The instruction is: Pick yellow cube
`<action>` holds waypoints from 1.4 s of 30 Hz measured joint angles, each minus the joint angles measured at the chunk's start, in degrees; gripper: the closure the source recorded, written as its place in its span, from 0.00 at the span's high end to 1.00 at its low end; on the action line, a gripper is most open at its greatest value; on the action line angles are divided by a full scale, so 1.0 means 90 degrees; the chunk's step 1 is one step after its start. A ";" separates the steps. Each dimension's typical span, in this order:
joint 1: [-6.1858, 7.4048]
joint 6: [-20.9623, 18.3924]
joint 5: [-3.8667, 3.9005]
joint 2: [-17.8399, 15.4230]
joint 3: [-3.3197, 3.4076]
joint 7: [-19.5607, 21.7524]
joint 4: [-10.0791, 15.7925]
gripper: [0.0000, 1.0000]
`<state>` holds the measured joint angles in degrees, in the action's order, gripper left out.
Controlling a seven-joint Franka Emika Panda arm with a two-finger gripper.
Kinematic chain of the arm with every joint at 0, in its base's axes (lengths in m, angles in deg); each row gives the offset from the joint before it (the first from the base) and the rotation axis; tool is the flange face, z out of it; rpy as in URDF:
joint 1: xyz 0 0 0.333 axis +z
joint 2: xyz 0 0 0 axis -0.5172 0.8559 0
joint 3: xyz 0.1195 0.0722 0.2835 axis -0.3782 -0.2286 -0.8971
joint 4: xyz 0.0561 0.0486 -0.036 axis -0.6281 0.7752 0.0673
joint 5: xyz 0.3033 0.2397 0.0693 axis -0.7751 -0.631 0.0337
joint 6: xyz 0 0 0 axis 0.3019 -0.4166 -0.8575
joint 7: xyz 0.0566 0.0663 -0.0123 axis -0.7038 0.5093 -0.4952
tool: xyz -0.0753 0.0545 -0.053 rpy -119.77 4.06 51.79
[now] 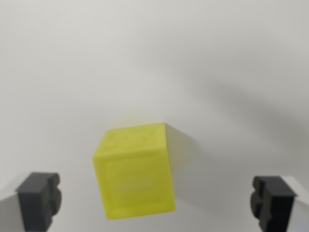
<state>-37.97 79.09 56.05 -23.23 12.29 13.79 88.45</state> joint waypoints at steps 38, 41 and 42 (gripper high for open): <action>-0.0120 0.1580 -0.0528 0.0922 -0.0019 -0.1487 0.0641 1.00; -0.0104 0.1679 -0.0627 0.1051 -0.0026 -0.1564 0.0613 1.00; -0.0099 0.1712 -0.0662 0.1092 -0.0029 -0.1592 0.0603 1.00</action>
<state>-38.86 94.49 50.09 -13.40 12.04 -0.54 93.88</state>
